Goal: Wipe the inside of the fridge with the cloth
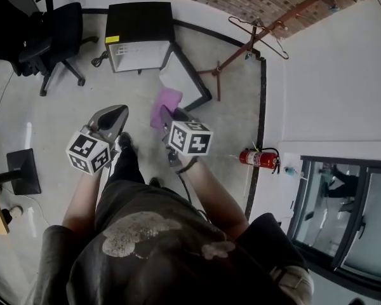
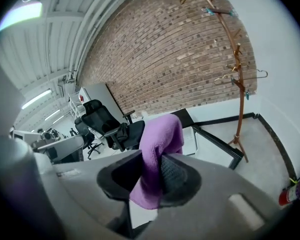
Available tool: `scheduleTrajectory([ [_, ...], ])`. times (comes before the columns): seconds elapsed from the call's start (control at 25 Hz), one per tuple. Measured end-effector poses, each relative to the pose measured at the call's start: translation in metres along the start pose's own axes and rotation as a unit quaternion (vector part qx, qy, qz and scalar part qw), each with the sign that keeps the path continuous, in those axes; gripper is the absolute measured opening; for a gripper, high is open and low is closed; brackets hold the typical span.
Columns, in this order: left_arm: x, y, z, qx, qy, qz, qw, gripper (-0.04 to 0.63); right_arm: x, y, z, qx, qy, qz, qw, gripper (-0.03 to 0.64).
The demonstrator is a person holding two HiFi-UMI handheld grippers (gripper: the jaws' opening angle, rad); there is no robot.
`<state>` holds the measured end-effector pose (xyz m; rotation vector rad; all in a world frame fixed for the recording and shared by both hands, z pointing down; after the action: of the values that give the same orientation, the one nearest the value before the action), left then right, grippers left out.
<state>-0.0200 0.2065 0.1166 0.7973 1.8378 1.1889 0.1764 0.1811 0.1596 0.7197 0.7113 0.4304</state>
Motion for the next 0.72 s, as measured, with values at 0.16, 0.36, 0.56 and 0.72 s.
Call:
scheduleTrajectory([
  [0.16,0.035,0.015,0.042,-0.002,-0.005,0.004,1.0000,0.017,0.052,0.032,-0.009,-0.003,-0.007,0.001,1.000,0.077],
  [0.36,0.072,0.031,0.084,-0.010,-0.011,0.005,0.9999,0.017,0.098,0.067,-0.013,-0.012,-0.011,-0.001,1.000,0.077],
  [0.56,0.103,0.043,0.106,-0.012,-0.025,0.008,0.9996,0.017,0.118,0.092,-0.020,-0.015,-0.022,-0.005,1.000,0.077],
  [0.72,0.125,0.054,0.118,-0.011,-0.036,0.003,0.9993,0.017,0.128,0.108,-0.028,-0.016,-0.034,-0.011,0.999,0.077],
])
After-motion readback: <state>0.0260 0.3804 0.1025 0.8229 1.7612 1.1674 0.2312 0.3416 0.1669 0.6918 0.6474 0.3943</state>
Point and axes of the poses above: the fingertips, and each gripper's own axes: x backward along the fingers, z to its right, y out of its underside, the point moved 7 cm from there along x, backward along the fingers, and after that the axes turned 15 degrees about -y, right-handed, at the moved point
